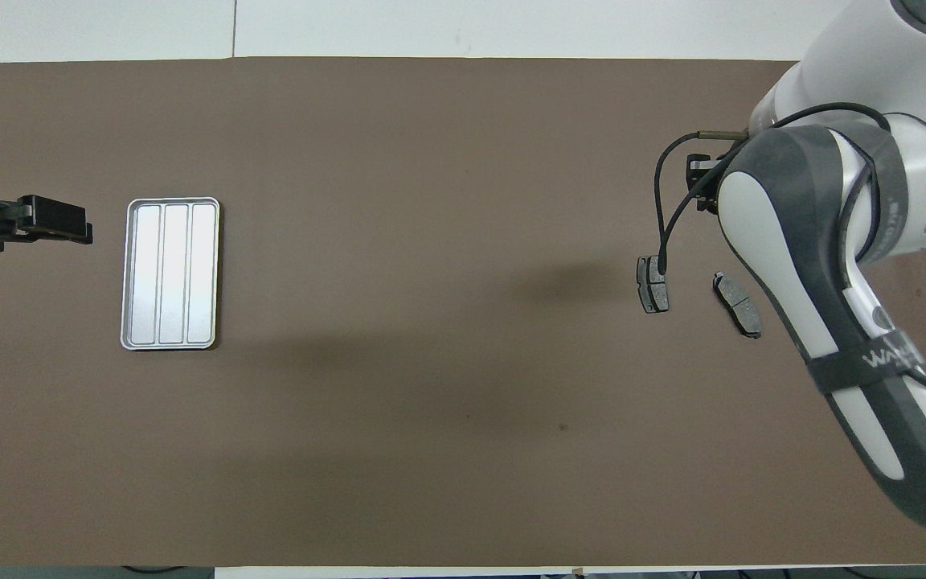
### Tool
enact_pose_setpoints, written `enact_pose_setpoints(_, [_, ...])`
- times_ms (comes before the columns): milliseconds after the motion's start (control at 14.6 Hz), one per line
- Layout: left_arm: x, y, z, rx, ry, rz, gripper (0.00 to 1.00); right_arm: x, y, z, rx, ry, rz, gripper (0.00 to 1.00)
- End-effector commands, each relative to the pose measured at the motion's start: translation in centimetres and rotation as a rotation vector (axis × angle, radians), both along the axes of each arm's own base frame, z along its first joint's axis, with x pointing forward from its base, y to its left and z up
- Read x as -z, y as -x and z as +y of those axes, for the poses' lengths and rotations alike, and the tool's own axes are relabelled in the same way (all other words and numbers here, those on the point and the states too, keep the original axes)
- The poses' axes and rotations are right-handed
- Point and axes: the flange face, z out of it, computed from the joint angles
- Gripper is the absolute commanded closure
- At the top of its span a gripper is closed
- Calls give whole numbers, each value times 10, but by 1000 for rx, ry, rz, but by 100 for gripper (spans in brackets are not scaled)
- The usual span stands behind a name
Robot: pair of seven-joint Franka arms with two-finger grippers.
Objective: Pick bearing gear from pile to tray
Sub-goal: 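Carry the bearing gear with the right gripper toward the table center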
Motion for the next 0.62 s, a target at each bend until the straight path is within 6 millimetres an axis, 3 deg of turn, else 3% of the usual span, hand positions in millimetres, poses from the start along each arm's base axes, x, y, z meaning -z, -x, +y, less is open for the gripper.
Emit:
enact_pose_setpoints(0, [-3,11,2,-23,0,1,0,-24,29,49,137,-45,20,100])
enact_pose_setpoints(137, [-4,10,6,-32,0,-6,0,-28,50,111,220,-36,22,100])
enact_pose_setpoints(273, [-4,8,0,-26,1,-11,0,-31,69,162,331,-41,26,100])
enact_pose_setpoints(342, [-5,7,-3,-55,4,-24,0,-41,74,183,395,-84,35,100])
enact_pose_setpoints(547, [-3,6,-4,-138,12,-36,0,-25,88,264,453,-95,16,100])
